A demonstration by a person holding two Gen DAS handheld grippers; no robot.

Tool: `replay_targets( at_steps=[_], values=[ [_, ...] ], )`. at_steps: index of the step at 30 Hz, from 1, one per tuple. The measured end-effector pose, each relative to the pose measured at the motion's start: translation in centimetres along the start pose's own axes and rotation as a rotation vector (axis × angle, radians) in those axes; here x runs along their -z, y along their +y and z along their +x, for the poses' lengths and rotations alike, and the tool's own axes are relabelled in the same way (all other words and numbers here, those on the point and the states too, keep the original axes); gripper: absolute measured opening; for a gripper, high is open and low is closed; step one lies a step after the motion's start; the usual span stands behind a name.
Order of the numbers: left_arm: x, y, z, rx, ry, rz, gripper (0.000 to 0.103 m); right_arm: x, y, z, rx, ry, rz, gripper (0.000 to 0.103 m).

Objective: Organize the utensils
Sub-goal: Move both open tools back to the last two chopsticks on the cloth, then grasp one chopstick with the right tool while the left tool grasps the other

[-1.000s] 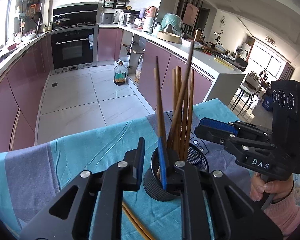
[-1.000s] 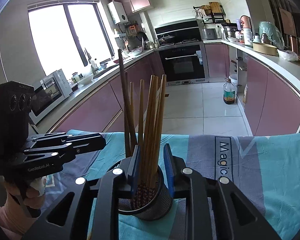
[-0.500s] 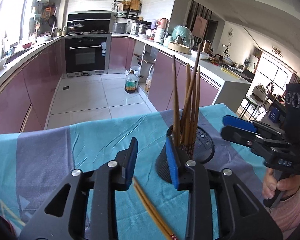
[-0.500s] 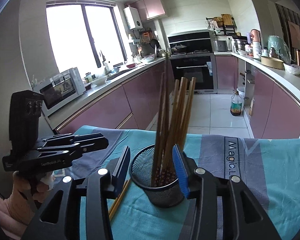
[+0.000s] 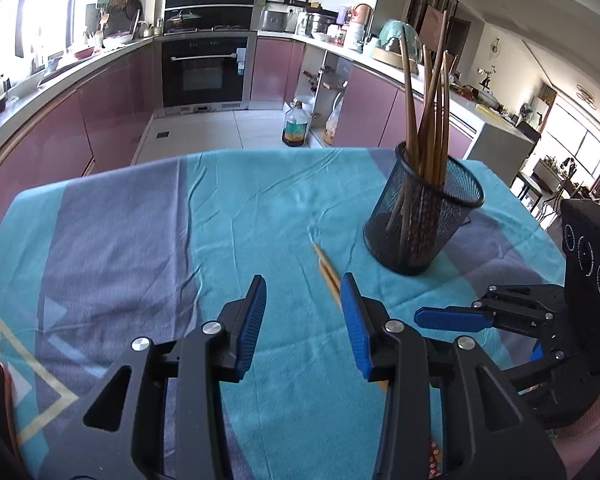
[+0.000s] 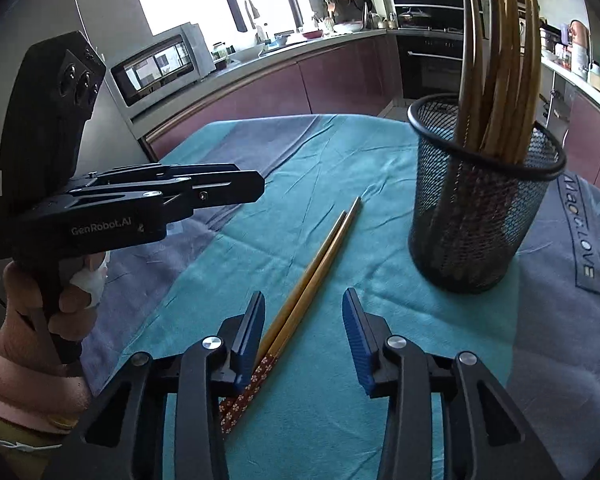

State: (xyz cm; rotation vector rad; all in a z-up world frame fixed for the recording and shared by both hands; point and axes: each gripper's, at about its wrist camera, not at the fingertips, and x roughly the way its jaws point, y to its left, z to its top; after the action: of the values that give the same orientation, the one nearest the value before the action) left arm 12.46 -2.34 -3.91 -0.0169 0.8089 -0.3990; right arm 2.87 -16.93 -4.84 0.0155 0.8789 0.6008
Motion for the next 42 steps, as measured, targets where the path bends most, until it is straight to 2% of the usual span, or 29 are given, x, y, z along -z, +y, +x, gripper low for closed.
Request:
replay_targets(
  at_steps=[7, 13, 16, 20, 26, 33, 36, 38, 42],
  values=[
    [1.7, 0.1, 0.3, 0.013, 0.019, -0.026, 0.039, 0.6, 0.3, 1.1, 0.027, 0.038, 0.028, 0.025],
    [2.2, 0.1, 0.6, 0.028, 0.033, -0.033, 0.040, 1.2, 0.6, 0.7, 0.052, 0.032, 0.032, 0.023],
    [2.6, -0.2, 1.0, 0.034, 0.043, -0.025, 0.040, 1.8, 0.0, 0.2, 0.060, 0.038, 0.033, 0.020],
    [3.0, -1.0, 1.3, 0.051, 0.057, -0.002, 0.041, 2.3, -0.2, -0.1, 0.076, 0.051, 0.039, 0.010],
    [3.7, -2.5, 2.0, 0.071, 0.086, 0.040, 0.041, 2.9, -1.0, -0.7, 0.059, 0.042, 0.105, 0.006],
    [4.3, -3.4, 2.6, 0.078, 0.112, 0.074, 0.041, 4.1, -0.7, -1.5, 0.019, 0.070, 0.132, 0.006],
    [4.5, -3.4, 3.0, 0.065, 0.126, 0.078, 0.041, 3.8, -0.5, -1.9, 0.037, 0.059, 0.106, 0.009],
    [4.5, -3.4, 3.4, 0.055, 0.138, 0.083, 0.040, 3.2, -0.6, -1.6, 0.058, 0.053, 0.092, 0.021],
    [4.6, -3.2, 3.9, 0.040, 0.148, 0.090, 0.036, 2.1, -0.3, -0.4, 0.066, 0.053, 0.048, 0.023]
  ],
)
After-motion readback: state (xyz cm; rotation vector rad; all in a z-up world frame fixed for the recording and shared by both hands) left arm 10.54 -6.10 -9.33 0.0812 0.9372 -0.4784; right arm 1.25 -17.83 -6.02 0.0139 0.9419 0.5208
